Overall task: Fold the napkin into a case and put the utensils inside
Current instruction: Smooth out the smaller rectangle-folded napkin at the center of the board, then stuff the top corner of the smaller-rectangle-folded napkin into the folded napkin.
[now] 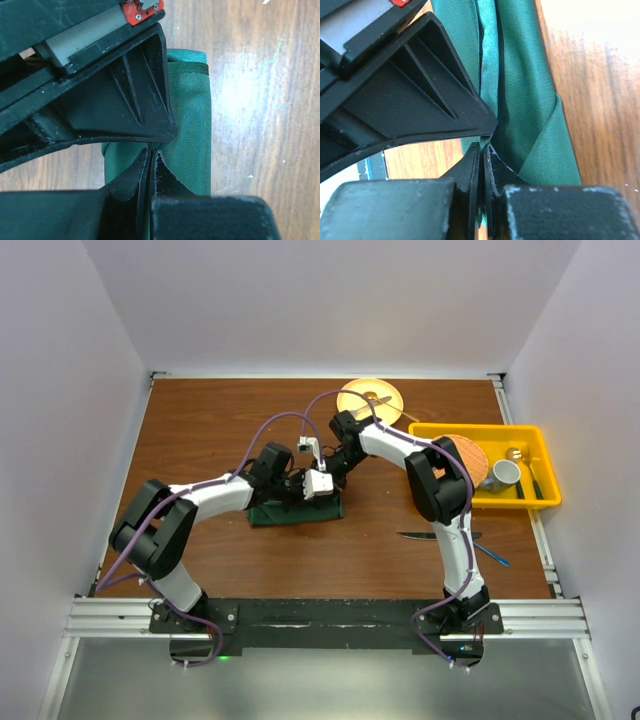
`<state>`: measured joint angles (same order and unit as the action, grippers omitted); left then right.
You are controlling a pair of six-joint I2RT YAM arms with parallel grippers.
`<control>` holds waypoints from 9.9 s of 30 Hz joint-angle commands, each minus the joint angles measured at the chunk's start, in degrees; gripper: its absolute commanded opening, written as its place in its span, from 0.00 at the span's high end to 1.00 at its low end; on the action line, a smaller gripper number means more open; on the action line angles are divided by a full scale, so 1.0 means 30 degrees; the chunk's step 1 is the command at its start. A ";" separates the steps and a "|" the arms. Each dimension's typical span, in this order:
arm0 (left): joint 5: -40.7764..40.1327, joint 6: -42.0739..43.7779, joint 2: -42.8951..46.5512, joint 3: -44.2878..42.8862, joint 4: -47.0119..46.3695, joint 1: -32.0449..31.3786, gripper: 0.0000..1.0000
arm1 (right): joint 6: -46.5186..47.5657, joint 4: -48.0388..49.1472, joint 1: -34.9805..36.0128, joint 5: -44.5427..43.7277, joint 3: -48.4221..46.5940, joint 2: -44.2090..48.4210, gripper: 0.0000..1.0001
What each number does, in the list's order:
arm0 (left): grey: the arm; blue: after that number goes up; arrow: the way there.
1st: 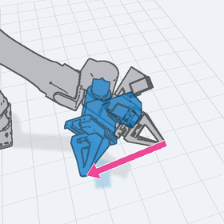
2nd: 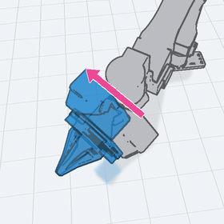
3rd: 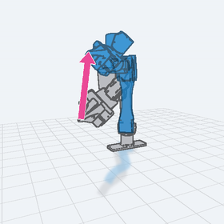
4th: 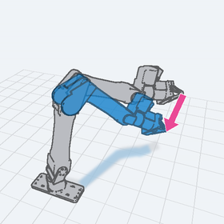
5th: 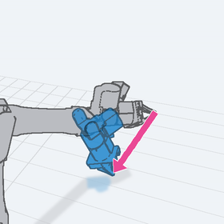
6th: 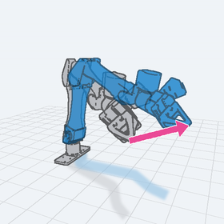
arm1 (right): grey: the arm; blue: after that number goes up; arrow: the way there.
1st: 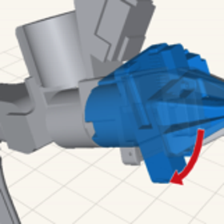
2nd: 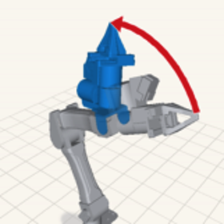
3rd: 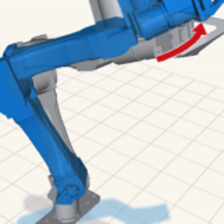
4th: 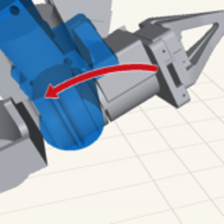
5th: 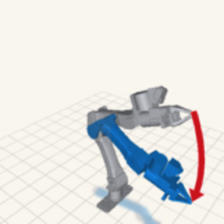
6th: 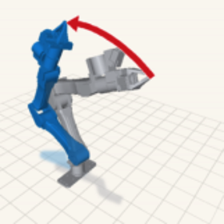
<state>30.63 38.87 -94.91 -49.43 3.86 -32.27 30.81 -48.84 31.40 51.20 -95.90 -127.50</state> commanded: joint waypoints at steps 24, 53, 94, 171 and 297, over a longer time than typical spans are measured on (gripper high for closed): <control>0.1390 -0.2644 0.0408 -0.0575 0.2816 0.1060 1.00 | -0.8802 0.3651 -0.0505 -0.3468 0.2053 0.3448 0.89; 0.0249 -0.1180 0.2867 0.2238 0.0444 0.1090 1.00 | -1.1031 0.6788 0.0872 -0.4087 0.4720 0.3829 0.99; -0.0015 -0.1765 0.3572 0.3117 0.0325 0.0855 1.00 | -1.2906 0.6379 0.3714 -1.1911 0.3666 0.2804 1.00; 0.0248 -1.0289 -0.1379 -0.1921 0.7297 0.4107 1.00 | -1.1969 0.8047 0.2923 -0.9362 0.6653 0.7519 1.00; 0.0336 -2.0223 -0.1672 0.0774 0.1878 0.5220 1.00 | -1.4634 0.8457 0.3245 -0.9860 0.5686 0.7638 1.00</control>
<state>35.42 -23.42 -98.04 -46.22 8.34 -16.99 -12.05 -24.99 40.82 20.25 -78.08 -107.63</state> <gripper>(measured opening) 0.021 0.007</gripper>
